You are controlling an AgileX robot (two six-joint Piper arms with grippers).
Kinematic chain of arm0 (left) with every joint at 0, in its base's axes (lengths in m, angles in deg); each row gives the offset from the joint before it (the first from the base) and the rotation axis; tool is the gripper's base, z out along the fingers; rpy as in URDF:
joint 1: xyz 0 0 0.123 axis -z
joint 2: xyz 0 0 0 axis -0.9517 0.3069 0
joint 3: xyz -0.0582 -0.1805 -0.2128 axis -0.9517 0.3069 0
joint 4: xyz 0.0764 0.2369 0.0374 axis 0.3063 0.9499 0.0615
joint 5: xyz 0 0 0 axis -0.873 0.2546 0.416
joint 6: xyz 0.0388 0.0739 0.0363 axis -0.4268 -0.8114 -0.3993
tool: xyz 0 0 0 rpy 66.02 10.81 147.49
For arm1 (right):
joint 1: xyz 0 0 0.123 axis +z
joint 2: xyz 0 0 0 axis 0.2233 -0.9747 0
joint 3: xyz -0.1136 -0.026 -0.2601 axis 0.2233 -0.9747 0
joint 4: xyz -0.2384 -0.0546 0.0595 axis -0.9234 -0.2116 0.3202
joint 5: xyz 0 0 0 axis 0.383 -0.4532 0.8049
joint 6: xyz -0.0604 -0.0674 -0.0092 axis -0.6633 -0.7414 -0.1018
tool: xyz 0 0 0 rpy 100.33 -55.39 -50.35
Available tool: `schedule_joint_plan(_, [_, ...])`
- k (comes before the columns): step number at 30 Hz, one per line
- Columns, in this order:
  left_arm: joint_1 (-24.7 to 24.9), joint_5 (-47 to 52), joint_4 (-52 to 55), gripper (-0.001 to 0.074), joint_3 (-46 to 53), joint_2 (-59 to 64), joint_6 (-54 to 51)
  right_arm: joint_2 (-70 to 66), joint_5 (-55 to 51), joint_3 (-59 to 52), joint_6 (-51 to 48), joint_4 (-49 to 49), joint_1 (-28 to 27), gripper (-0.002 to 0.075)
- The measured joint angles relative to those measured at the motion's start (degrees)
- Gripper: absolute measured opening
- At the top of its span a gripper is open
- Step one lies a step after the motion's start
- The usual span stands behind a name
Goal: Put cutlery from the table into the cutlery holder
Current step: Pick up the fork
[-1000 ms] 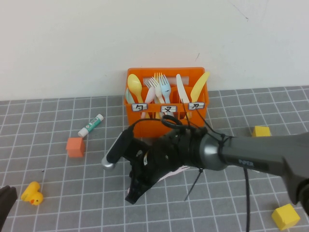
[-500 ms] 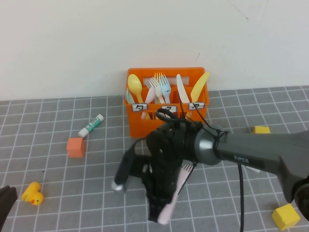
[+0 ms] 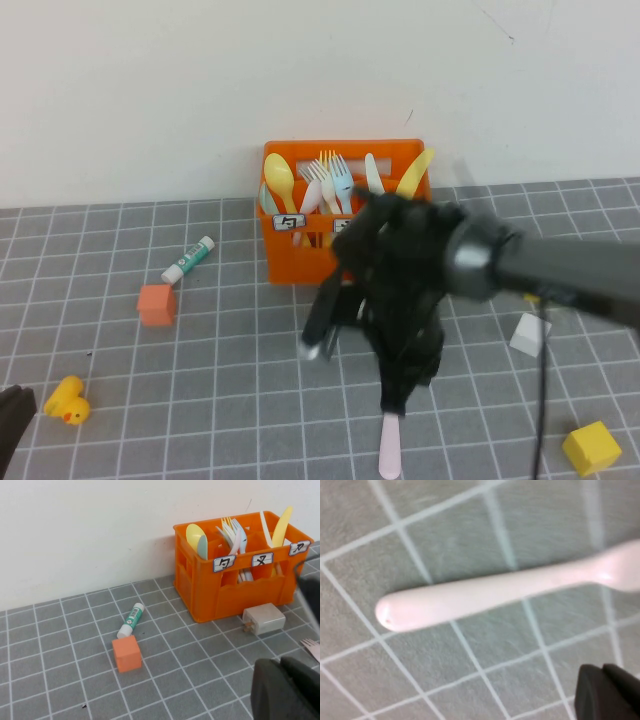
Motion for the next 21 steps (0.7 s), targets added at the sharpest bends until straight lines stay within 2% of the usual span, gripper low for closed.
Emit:
schedule_joint_plan(4, [0.0,1.0,-0.6,0.0000,0.1,0.0,0.0,5.0,2.9,-1.2,0.8,7.1,-3.6,-0.0001])
schedule_joint_plan(8, [0.0,2.2,-1.1,0.0000,0.1,0.0,1.0,11.2,10.1,-7.3,1.7,15.1,-6.4,-0.0001])
schedule_joint_plan(13, [0.0,2.2,-1.3,0.0000,0.1,0.0,1.6,15.8,20.3,-20.5,2.3,20.4,-6.8,-0.0001])
schedule_joint_plan(16, [0.0,2.2,-1.4,0.0000,0.1,0.0,1.8,17.2,29.1,-27.3,1.6,27.5,-6.8,-0.0001])
schedule_joint_plan(21, [0.0,2.2,-1.5,0.0000,0.1,0.0,1.9,16.8,31.1,-31.2,-4.2,33.2,-6.8,-0.0001])
